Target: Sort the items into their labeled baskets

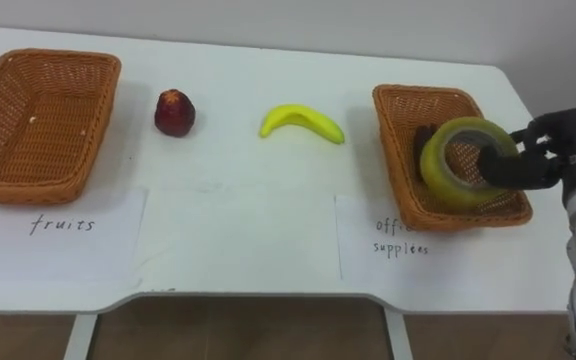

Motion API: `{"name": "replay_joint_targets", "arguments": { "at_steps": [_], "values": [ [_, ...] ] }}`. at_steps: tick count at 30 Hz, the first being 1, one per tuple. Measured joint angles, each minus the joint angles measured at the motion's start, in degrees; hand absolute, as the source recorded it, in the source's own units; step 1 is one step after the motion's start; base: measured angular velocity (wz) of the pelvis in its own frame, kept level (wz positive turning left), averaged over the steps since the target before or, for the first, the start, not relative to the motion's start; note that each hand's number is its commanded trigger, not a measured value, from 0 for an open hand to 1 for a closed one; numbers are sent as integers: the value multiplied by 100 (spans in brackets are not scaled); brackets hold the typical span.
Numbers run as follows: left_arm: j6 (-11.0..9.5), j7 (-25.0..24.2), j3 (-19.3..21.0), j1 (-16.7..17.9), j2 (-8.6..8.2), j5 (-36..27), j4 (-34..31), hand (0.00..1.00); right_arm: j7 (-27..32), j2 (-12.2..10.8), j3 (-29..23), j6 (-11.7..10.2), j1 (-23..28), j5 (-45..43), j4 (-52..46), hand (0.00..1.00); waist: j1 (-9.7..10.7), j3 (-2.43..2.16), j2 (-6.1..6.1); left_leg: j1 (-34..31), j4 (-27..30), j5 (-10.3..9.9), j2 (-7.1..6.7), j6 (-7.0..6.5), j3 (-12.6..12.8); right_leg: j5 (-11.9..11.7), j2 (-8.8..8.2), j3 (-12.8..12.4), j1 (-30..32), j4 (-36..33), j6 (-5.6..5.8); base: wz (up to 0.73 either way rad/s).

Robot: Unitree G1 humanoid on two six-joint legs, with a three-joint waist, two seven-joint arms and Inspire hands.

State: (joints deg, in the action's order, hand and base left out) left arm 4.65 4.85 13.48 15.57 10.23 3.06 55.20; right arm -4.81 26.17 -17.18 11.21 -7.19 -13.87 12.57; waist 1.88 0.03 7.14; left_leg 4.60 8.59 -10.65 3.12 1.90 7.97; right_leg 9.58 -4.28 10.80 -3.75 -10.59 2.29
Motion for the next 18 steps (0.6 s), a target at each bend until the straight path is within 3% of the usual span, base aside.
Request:
{"name": "replay_joint_targets", "arguments": {
  "at_steps": [6, 18],
  "values": [
    [-6, 58, -7, 10, 0, 9, 4, 0, 72, 0, 5, -185, -2, 51, 0, 0, -94, -3, 6, 12, 4, 1, 1, 1, -5, 0, 1, 2, -17, -1, 0, 0],
    [-5, 120, -11, 70, 5, -11, 7, 0, 93, 0, 15, -193, -2, 233, 0, 0, -90, 37, 24, 29, 1, -1, 5, 3, -14, 0, 4, 21, -38, 1, 0, 0]
  ]
}}
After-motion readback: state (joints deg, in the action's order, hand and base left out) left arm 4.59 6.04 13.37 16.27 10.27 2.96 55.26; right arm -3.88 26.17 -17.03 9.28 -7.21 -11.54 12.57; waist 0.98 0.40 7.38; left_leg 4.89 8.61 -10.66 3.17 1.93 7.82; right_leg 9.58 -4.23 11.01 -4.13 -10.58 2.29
